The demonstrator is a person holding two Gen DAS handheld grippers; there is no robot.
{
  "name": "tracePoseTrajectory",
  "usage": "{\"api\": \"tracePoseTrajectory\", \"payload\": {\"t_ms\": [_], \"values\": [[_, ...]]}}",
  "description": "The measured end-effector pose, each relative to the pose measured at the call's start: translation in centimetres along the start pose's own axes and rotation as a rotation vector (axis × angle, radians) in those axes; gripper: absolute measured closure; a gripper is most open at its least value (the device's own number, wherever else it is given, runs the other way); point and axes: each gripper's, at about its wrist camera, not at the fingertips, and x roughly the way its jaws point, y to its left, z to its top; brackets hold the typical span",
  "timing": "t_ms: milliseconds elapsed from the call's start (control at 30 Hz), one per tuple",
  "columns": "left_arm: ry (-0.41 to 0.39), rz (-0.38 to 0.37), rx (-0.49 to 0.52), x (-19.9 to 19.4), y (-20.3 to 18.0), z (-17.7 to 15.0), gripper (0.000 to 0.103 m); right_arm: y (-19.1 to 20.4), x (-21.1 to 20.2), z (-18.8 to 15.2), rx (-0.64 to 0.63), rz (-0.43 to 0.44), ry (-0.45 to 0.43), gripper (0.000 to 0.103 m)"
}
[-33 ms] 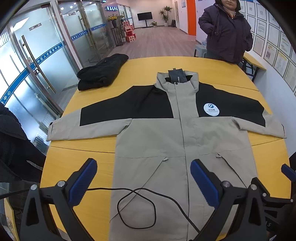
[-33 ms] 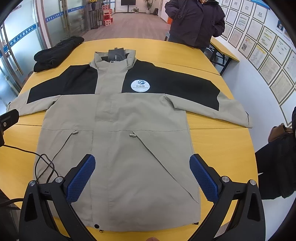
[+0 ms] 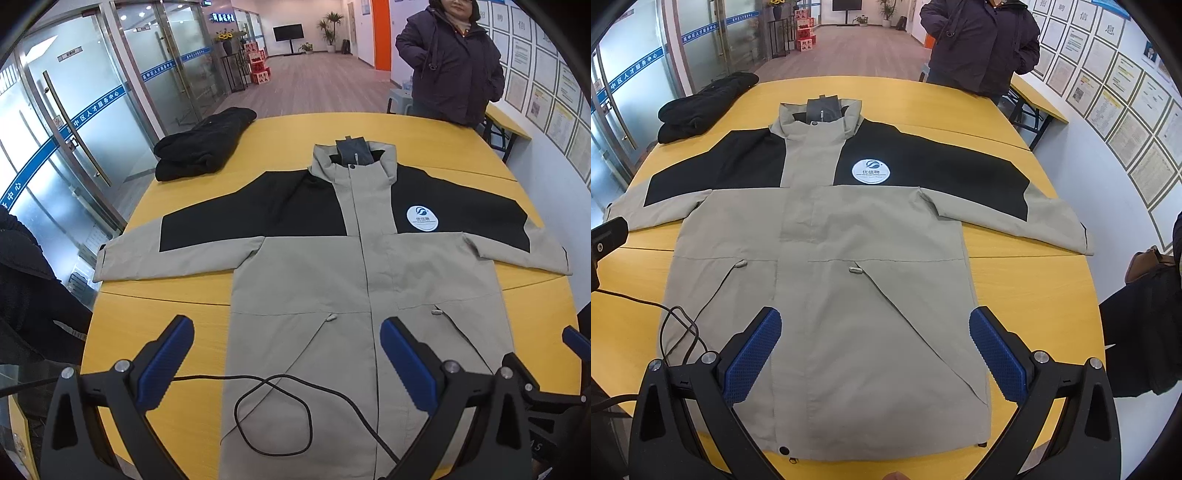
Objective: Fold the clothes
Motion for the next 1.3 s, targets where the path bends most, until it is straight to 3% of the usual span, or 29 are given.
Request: {"api": "tracePoseTrajectory", "payload": {"t_ms": [133, 267, 467, 567, 700, 867, 1300], "values": [[0.010, -0.068, -0.016, 0.1, 1.6, 0.5, 0.000, 0.2, -0.4, 0.1, 0.000, -0.015, 0.013, 0.000], [-0.021, -0.081, 0.003, -0.2, 2.5, 0.7, 0.000, 1.9, -1.1, 1.0, -0.023, -0.083, 0.034, 0.000], [-0.004, -0.173, -0.018, 1.4, 4.6, 0.8, 0.000, 4.3, -1.0, 1.5, -0.081, -0.172, 0.046, 0.000], [0.005, -0.210, -0.033, 2.2, 5.5, 0.8, 0.000, 4.4, -1.3, 1.7, -0.050, -0.189, 0.031, 0.000], [-0.007, -0.187, -0.028, 1.6, 5.7, 0.7, 0.000, 4.2, -1.9, 1.7, 0.002, -0.154, 0.038, 0.000], [-0.025, -0.073, -0.015, 0.8, 5.1, 1.1, 0.000, 4.4, -1.6, 2.4, -0.057, -0.155, 0.038, 0.000], [-0.017, -0.075, -0.052, -0.3, 3.9, 1.2, 0.000, 3.2, -0.7, 3.5, -0.079, -0.091, 0.036, 0.000]]}}
